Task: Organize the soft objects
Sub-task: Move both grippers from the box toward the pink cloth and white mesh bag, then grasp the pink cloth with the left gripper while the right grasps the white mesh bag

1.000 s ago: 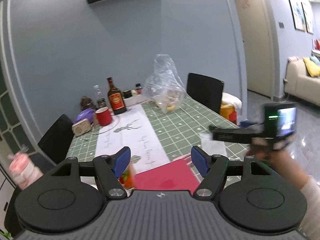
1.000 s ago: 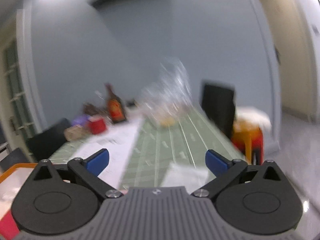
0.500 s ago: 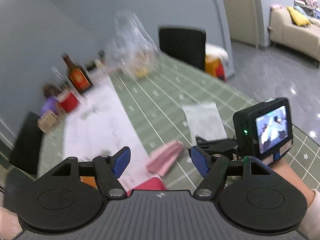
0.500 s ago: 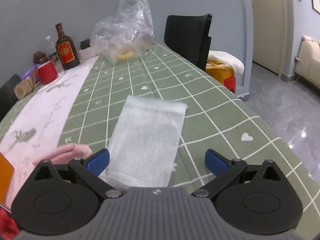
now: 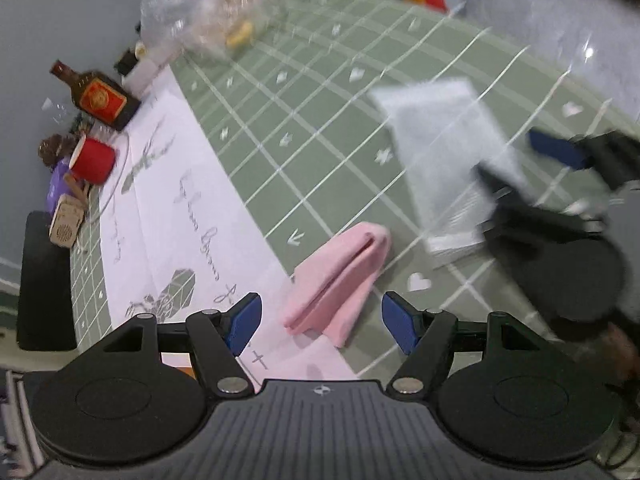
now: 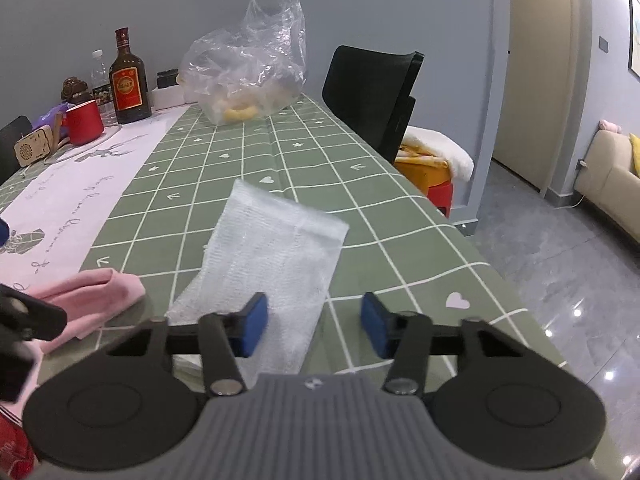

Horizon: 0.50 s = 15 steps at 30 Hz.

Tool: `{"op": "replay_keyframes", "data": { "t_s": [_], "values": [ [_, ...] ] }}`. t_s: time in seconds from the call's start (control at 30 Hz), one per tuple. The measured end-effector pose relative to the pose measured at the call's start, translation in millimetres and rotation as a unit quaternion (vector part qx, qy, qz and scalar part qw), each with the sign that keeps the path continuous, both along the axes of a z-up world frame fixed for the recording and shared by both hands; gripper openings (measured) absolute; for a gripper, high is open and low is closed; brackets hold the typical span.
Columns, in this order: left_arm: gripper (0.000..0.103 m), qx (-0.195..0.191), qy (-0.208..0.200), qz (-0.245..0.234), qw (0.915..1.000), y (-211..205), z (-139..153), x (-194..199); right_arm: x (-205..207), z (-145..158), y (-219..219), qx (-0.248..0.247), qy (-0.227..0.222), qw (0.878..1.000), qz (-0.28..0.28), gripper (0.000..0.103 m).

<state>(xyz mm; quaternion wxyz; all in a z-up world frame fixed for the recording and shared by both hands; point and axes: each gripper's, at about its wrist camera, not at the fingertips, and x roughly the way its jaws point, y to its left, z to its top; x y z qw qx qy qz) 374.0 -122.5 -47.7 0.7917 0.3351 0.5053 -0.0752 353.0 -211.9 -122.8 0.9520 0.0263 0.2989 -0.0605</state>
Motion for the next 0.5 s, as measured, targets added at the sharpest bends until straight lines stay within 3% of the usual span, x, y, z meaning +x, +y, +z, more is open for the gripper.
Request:
{"op": "replay_keyframes", "data": {
  "t_s": [0.07, 0.23, 0.33, 0.4, 0.5],
  "values": [
    [0.078, 0.009, 0.009, -0.002, 0.9999, -3, -5, 8, 0, 0, -2, 0.004, -0.001, 1.0, -0.002, 0.036],
    [0.08, 0.033, 0.056, 0.022, 0.9976, -8, -13, 28, 0, 1, -2, 0.009, -0.002, 1.0, -0.003, 0.036],
    [0.079, 0.062, 0.058, 0.025, 0.9961, -15, -22, 37, 0, 1, -2, 0.01, -0.002, 1.0, -0.002, 0.037],
    [0.078, 0.044, 0.068, 0.022, 0.9965, -17, -22, 41, 0, 1, -1, 0.009, -0.002, 1.0, -0.002, 0.037],
    [0.079, 0.053, 0.086, 0.035, 0.9943, -19, -31, 46, 1, 1, 1, 0.004, 0.0, 1.0, -0.001, 0.038]
  ]
}}
